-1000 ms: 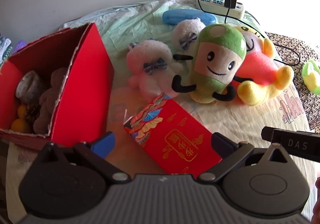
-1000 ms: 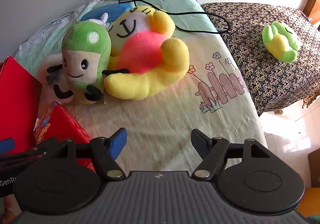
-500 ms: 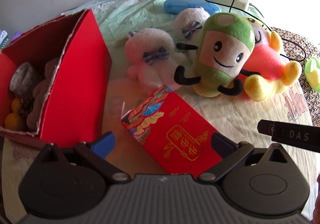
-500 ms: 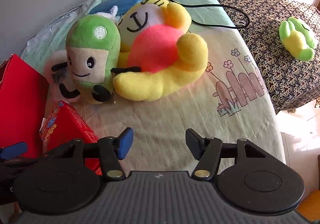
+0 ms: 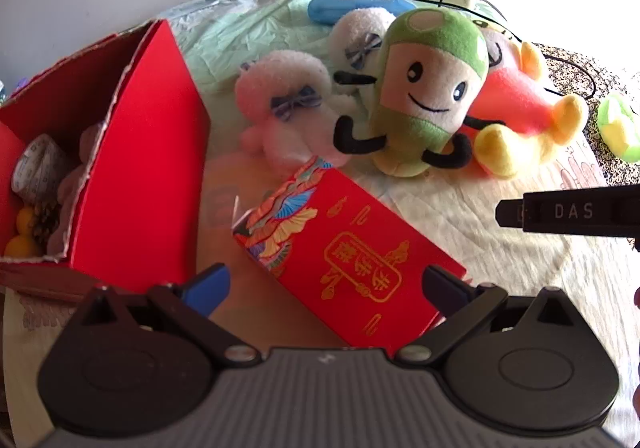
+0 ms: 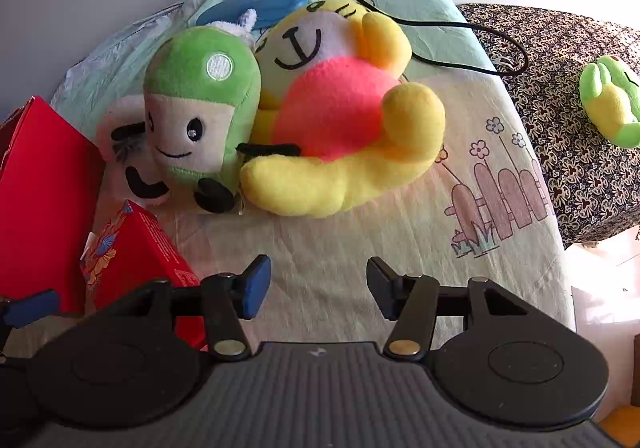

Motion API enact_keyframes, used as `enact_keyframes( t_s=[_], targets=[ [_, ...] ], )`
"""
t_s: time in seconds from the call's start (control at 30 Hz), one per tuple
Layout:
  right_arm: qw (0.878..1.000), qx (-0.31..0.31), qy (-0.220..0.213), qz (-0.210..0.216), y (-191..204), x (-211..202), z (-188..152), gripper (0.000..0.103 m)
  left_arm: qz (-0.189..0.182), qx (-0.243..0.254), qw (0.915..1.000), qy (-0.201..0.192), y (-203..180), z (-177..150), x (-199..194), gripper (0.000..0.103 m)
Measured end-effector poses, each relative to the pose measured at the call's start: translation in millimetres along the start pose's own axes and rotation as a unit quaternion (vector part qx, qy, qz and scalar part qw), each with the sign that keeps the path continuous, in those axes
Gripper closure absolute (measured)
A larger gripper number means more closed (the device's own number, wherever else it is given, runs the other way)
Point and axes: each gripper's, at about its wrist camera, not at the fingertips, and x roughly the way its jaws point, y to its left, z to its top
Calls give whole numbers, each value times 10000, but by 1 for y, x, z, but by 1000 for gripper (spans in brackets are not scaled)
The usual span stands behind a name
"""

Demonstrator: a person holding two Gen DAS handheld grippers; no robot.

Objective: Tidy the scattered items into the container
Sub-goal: 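Move the right gripper toward the red printed gift box on the sheet, then close the right gripper on the red gift box and lift it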

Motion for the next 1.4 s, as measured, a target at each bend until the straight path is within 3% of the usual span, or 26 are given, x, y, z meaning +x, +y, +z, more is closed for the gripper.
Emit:
enact_keyframes(
  t_s=[0.33, 0.5, 0.6, 0.77, 0.83, 0.93, 1.07, 1.17, 1.4],
  targets=[
    [9998, -153, -56, -89, 2, -9, -8, 46, -104, 1, 9999, 45, 4, -5, -2, 1],
    [9993, -324, -84, 159, 10, -12, -8, 45, -349, -118, 9991, 230, 14, -22, 2, 1],
    [9969, -541, 75, 562, 26, -4, -2, 44, -461, -288, 9979, 350, 18, -23, 10, 1],
    [9899, -1078, 245, 892, 56, 15, 6, 43, -662, -285, 9971, 239, 19, -24, 11, 1],
    [9874, -1196, 296, 996, 62, 22, 7, 37, -837, -335, 9956, 241, 21, -25, 15, 1],
    [9840, -1201, 454, 1239, 65, 30, 14, 34, -1070, -299, 9935, 255, 21, -26, 19, 1],
    [9788, -941, 820, 1626, 63, 41, 15, 31, -1105, -119, 9934, 264, 14, -29, 29, 2],
    [9709, -856, 1130, 1929, 61, 43, 10, 31, -1278, -217, 9909, 370, 17, -30, 38, 12],
    [9742, -877, 923, 1861, 51, 24, -2, 35, -1184, 371, 9922, 119, 0, -35, 20, 18]
  ],
)
